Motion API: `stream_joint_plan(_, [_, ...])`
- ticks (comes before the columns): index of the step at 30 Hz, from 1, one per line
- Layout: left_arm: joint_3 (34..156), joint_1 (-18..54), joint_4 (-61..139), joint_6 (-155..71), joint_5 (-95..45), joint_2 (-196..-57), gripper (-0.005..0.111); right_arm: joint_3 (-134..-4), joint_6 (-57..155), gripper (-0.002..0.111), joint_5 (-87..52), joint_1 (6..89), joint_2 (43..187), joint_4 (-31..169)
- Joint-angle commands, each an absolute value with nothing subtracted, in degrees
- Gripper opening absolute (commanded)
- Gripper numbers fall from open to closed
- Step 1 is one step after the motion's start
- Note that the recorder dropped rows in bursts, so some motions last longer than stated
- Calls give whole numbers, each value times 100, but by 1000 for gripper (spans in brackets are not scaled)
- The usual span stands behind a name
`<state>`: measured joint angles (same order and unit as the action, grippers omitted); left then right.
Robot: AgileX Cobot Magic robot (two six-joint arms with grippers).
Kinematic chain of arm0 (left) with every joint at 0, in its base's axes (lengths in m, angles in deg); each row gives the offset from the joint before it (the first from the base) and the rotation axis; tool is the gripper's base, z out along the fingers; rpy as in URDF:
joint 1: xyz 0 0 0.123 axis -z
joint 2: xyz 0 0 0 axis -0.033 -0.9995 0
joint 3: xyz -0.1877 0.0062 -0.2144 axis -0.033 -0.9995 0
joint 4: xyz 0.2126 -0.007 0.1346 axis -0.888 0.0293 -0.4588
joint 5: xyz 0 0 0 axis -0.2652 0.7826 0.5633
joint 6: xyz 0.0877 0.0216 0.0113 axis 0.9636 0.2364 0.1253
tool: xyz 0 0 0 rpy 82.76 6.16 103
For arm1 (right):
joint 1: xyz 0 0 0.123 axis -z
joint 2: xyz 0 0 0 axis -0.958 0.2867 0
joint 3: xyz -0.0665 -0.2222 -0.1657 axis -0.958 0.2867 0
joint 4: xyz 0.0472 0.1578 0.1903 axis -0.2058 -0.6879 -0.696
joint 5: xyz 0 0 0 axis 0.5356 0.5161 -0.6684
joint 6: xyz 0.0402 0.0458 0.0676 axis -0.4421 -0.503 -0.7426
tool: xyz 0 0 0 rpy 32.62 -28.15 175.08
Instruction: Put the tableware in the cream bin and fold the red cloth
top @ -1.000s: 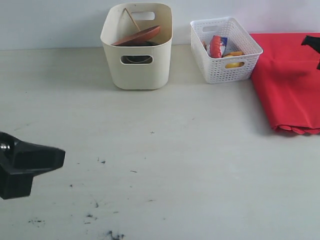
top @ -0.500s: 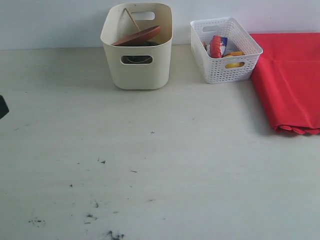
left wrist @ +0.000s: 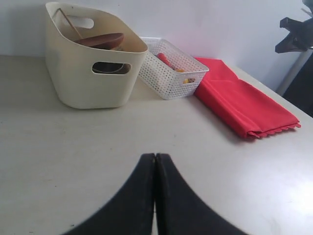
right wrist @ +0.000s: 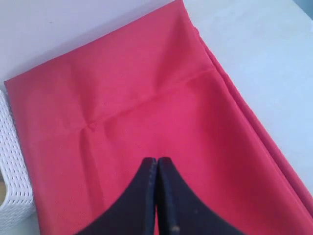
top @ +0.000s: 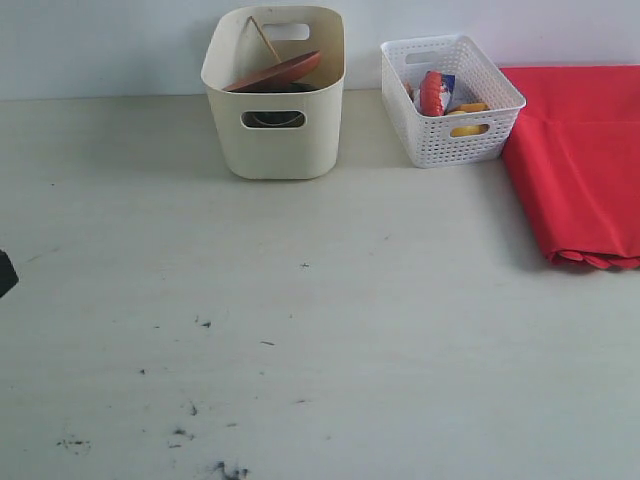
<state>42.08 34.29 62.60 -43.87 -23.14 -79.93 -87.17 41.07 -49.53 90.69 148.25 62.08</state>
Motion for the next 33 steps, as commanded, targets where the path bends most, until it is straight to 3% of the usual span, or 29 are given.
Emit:
stream_joint_plan(1, [4207, 3409, 6238, -4360, -2304, -7968, 3, -8683, 4081, 0, -4873, 9063, 14760, 6191])
stream_joint_plan(5, [4207, 3069, 5962, -4260, -2276, -7643, 3, -8683, 4081, 0, -4873, 9063, 14760, 6191])
stream_joint_plan(8, [4207, 1816, 5488, -3847, -2232, -7069, 3, -8683, 4081, 0, -4861, 9063, 14760, 6191])
stream_joint_plan(12, [4056, 654, 5429, -3370, -2294, -6514, 3, -8683, 4081, 0, -4861, 9063, 14760, 6191])
stream_joint_plan(16, [3444, -656, 5865, -3338, -3137, -5658, 3, -8683, 4081, 0, -4861, 9063, 14760, 6176])
stream_joint_plan(26, [3427, -695, 5937, -3708, -2938, -5658, 3, -8694, 4081, 0, -4853, 9063, 14760, 6164])
stream_joint_plan(29, [3427, -705, 4022, -5575, -2052, -5658, 3, -8694, 4081, 0, -4853, 9063, 14760, 6164])
stream_joint_plan(33, [3427, -705, 3847, -5843, -1573, -5658, 3, -8694, 4081, 0, -4853, 9063, 14760, 6164])
